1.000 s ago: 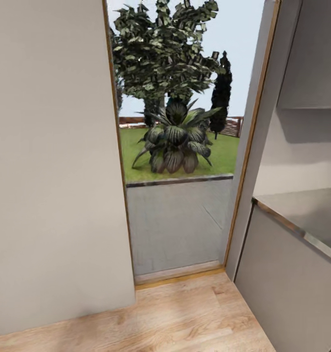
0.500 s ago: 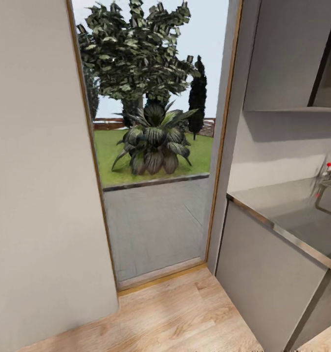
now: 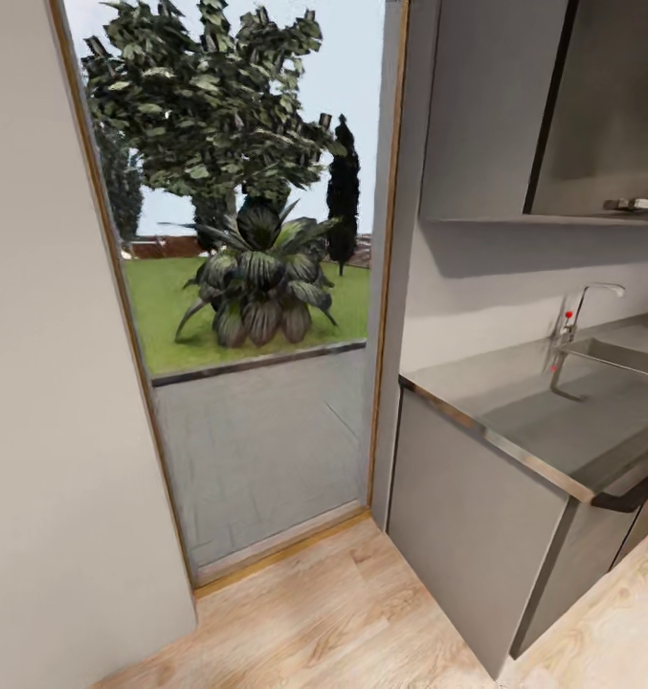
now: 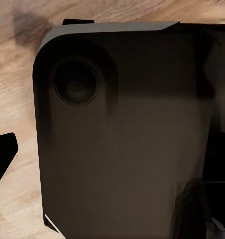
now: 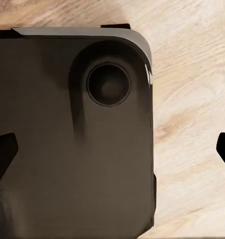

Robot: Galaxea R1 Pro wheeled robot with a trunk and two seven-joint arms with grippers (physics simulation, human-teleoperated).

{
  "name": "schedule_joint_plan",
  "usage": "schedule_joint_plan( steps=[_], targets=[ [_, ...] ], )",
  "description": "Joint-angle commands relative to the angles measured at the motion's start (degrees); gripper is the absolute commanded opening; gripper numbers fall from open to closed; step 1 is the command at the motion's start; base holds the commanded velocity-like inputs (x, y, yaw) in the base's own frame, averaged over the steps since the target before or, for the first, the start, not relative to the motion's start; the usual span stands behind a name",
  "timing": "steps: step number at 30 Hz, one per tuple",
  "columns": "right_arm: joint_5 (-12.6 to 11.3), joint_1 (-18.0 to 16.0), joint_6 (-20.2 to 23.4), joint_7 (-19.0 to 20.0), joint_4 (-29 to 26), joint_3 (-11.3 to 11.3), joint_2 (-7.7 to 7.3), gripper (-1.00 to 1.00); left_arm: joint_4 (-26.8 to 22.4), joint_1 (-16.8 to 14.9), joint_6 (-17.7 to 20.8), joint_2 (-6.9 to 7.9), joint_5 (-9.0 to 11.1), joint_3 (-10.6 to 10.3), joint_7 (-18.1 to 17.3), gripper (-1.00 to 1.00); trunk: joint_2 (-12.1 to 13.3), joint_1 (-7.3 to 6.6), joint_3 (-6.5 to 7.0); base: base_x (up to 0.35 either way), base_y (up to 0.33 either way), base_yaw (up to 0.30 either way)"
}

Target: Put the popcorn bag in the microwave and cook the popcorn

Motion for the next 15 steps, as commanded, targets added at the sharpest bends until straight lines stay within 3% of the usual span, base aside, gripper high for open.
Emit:
schedule_joint_plan(
  steps=[1,15],
  targets=[
    [-0.3,0.0,-0.2,0.0,0.0,-0.2,-0.01,1.0,0.0,0.0,-0.1,0.0,0.1,0.1,0.0,1.0,0.0,0.0,-0.01,0.0,0.0,-0.282],
    [-0.3,0.0,-0.3,0.0,0.0,-1.0,0.04,1.0,-0.2,0.1,0.0,0.44,-0.2,-0.5,-0.1,1.0,0.0,0.0,0.4,0.0,0.0,-0.282]
  ],
)
